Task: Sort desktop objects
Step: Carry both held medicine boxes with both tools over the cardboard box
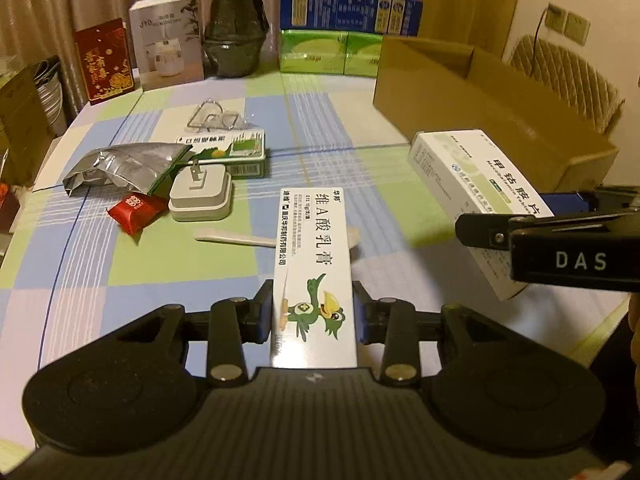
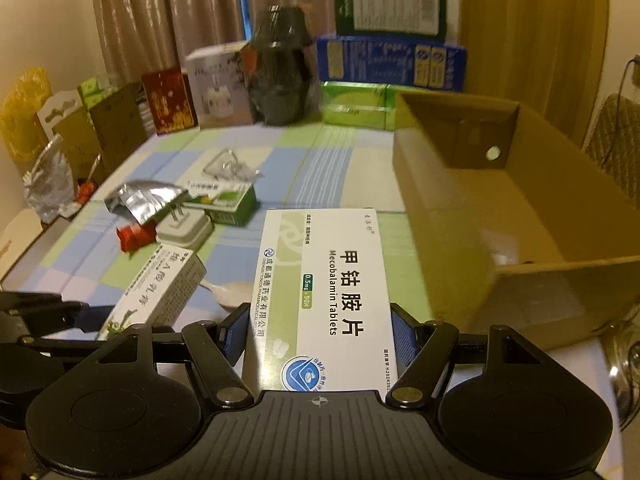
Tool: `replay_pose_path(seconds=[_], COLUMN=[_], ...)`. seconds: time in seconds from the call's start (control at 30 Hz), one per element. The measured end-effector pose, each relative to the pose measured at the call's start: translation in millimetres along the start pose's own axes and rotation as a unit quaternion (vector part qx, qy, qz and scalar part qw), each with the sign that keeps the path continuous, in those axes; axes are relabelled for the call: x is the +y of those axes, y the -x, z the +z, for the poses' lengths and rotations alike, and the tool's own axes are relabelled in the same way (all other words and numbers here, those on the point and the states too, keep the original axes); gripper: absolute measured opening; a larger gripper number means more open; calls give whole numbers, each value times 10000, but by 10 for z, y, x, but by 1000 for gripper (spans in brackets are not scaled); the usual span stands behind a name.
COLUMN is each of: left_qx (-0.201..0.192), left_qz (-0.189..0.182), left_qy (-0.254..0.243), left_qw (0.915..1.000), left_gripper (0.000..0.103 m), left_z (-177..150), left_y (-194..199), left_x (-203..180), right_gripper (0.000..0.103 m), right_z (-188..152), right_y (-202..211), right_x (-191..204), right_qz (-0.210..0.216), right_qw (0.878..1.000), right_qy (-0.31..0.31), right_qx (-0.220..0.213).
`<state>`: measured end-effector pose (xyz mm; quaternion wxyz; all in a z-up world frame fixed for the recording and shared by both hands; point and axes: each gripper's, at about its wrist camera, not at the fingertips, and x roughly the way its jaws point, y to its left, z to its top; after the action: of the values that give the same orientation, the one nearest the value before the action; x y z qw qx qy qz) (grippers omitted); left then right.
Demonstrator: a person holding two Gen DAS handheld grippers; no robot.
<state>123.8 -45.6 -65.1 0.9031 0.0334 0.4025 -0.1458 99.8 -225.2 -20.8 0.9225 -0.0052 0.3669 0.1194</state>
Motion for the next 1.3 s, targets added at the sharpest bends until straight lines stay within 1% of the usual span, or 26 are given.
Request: replay_pose_path(seconds=[0.17, 0.27, 0.53, 0.9, 1.07, 1.3], left_qx=[-216, -296, -374, -393, -409, -352], left_qz=[-10, -105, -420, -665, -764, -821], left_qy=[141, 177, -134, -385, -426, -372], left_qw=[9997, 9994, 9983, 9963, 9953, 9953], left_gripper=[33, 33, 33, 33, 33, 33], left_z=[54, 92, 250, 518, 623, 764], left_y=[308, 433, 568, 529, 460, 317], left_x=[-278, -466, -1004, -1558, -1739, -1867], right_gripper=[68, 68, 68, 68, 68, 68], right_z=[44, 69, 73, -5, 3, 99], right_y=[374, 565, 906, 1063, 1065, 1014], right_x=[-184, -321, -759, -1355, -1528, -1675], right_qz=[-120, -219, -570, -928, -1006, -1022], right_qw=[9996, 9991, 9968, 9939, 9932, 9933], right_qy=[-71, -91, -230, -360, -383, -293], right_qx=[-244, -353, -505, -478, -448, -460])
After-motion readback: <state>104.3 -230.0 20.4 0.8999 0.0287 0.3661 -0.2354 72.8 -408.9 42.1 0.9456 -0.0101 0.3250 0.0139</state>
